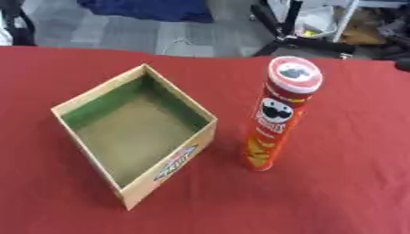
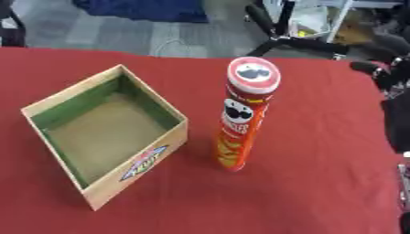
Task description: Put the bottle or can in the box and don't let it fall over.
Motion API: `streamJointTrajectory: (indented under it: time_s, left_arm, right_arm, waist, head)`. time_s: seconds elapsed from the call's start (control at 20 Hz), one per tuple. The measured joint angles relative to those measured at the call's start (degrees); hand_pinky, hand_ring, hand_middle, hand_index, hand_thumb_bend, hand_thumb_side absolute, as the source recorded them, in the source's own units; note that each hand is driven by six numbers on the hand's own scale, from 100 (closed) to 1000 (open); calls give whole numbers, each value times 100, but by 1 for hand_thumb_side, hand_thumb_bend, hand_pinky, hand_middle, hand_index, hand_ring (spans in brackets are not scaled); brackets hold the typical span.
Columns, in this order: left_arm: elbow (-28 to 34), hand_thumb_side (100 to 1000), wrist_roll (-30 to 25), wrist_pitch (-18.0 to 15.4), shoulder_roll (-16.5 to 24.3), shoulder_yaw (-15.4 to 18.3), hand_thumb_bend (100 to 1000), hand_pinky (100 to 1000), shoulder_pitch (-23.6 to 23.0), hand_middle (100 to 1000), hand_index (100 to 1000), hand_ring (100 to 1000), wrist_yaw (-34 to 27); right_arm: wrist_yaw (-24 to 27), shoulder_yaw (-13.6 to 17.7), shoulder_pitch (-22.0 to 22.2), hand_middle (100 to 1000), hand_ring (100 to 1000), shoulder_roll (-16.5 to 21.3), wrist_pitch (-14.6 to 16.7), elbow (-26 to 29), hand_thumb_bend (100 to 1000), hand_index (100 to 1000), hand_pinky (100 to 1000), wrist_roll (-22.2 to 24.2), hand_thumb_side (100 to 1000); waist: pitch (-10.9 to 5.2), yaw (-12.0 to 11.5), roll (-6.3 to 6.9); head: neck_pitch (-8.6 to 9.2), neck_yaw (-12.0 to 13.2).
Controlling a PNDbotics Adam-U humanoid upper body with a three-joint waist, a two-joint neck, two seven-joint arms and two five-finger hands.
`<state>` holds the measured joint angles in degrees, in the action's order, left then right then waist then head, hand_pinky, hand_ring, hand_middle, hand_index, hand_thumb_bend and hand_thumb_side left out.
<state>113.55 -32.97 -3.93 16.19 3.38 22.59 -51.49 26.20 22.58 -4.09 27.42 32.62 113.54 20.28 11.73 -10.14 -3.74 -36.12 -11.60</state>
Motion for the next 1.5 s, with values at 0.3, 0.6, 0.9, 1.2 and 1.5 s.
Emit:
streamJointTrajectory:
  time_s: [0.3,0.6,0.9,1.2,1.5]
  left_arm:
    - [0,653,-23,-7,91,-27,100,531,-49,826,923,742,10]
    - [0,650,-48,-7,100,-32,100,525,-93,824,920,739,43]
    - [0,652,-77,16,122,-33,100,525,-119,825,922,739,107]
    - [0,652,-68,43,122,-35,100,525,-110,824,920,740,109]
    - [0,652,-85,62,122,-67,100,525,-98,823,912,740,109]
  right_arm:
    - [-421,5,-119,862,906,721,279,0,100,953,862,-31,580]
    - [-776,-142,-286,866,911,1118,295,1,100,952,877,243,572]
    - [-802,-429,-514,870,914,1440,248,2,100,953,883,490,568]
    - [-783,-673,-760,864,912,1533,197,-145,100,950,879,710,582]
    - [-782,-899,-1033,884,924,1603,286,-549,100,970,902,1159,633]
  waist:
    - [-17,43,-37]
    - [-34,59,-53]
    - [-36,34,-68]
    - [-36,-7,-79]
    - [-36,-51,-88]
  head:
    - [-114,-33]
    - [-129,-64]
    - [-103,-126]
    - [-157,-236]
    - [-157,-167]
